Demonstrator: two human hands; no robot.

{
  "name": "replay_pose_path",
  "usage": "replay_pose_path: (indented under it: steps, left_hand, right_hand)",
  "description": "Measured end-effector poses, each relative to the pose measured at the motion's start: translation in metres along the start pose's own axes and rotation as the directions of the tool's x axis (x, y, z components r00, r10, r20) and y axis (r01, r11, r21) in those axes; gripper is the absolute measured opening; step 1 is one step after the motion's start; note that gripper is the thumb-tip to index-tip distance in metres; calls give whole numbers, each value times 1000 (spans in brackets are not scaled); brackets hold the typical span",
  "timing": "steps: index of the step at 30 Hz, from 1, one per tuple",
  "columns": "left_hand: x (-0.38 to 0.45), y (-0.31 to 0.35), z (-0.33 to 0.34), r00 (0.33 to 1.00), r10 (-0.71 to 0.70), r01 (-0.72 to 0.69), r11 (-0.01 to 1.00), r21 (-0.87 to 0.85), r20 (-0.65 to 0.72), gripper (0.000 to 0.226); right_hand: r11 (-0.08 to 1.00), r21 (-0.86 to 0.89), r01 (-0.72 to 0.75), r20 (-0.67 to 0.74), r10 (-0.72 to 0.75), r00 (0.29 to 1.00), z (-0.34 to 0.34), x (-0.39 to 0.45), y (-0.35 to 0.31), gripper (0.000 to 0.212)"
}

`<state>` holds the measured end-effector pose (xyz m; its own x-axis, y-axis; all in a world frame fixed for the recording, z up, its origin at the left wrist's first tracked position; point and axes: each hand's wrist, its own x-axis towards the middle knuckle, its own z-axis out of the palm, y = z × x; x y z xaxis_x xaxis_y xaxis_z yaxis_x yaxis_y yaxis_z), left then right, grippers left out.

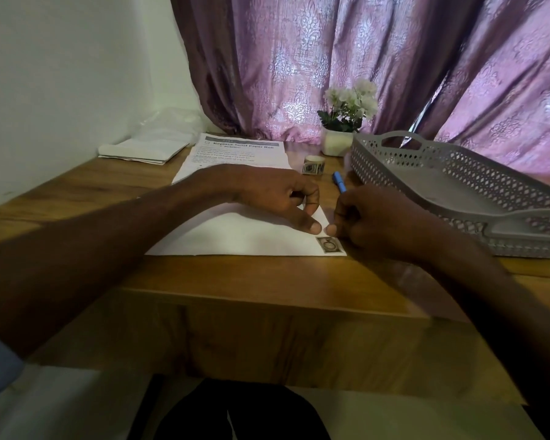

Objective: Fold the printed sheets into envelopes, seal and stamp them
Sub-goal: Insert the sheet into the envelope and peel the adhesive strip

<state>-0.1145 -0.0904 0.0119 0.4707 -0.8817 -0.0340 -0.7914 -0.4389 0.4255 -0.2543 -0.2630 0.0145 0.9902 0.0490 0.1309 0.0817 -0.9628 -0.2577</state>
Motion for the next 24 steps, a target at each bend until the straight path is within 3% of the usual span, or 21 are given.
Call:
replay_pose_path:
  steps: [5,13,17,22,24]
  left_hand:
    - [0,1,0,1000,6,-6,1000,-23,17,29]
    - [2,0,0,999,3,-4,1000,31,37,35]
    - [2,0,-1,999,3,-5,999,34,54,35]
    - [3,3,0,998,-15,13,999,36,55,37]
    - [2,4,-1,998,-20,18,999,34,58,39]
  right_hand:
    - [1000,-7,10,-90,-10,996,5,-3,3,15]
    - [999,45,8,58,-11,998,-2,-17,5,26]
    - [984,175,-17,155,-10,988,-11,-22,3,35]
    - [996,91,-18,84,11,996,-4,-17,-4,39]
    - [998,64,-15,120,7,993,-6,-17,-5,41]
